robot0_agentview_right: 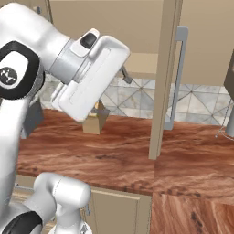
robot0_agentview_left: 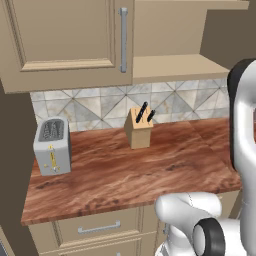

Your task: Open the cabinet, pick the kettle from the cabinet, and place it in the sink.

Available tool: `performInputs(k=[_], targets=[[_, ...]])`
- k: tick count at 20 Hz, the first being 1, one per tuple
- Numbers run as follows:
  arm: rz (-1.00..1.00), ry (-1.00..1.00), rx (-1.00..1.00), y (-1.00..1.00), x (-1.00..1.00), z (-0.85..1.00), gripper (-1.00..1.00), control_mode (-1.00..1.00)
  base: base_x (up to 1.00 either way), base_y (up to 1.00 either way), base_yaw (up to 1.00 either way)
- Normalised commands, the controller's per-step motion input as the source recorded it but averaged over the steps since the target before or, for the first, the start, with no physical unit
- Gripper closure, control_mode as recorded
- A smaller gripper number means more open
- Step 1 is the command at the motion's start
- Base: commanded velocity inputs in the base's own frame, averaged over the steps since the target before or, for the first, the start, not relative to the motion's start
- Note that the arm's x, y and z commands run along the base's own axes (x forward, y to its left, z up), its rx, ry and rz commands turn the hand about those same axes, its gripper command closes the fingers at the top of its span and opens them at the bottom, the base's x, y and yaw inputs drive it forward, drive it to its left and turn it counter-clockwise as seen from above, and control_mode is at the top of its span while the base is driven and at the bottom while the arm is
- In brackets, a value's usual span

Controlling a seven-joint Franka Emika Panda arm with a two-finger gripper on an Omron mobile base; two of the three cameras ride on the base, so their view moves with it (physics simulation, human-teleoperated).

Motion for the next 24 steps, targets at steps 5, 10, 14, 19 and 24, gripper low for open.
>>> performInputs(k=[5,10,14,19,24], targets=[[0.09,-0.05,0.0,0.99,-0.27,-0.1,-1.0,-1.0,0.0,0.0,0.0],[-0.01,-0.14,0.21,0.76,-0.3,-0.17,-1.0,-1.0,0.0,0.0,0.0],[-0.1,-0.14,0.38,0.6,-0.38,-0.04,-1.0,-1.0,0.0,0.0,0.0],[-0.08,-0.21,0.32,0.57,-0.35,0.0,-1.0,-1.0,0.0,0.0,0.0],[-0.03,-0.32,0.21,0.68,-0.05,-0.02,-1.0,-1.0,0.0,0.0,0.0]])
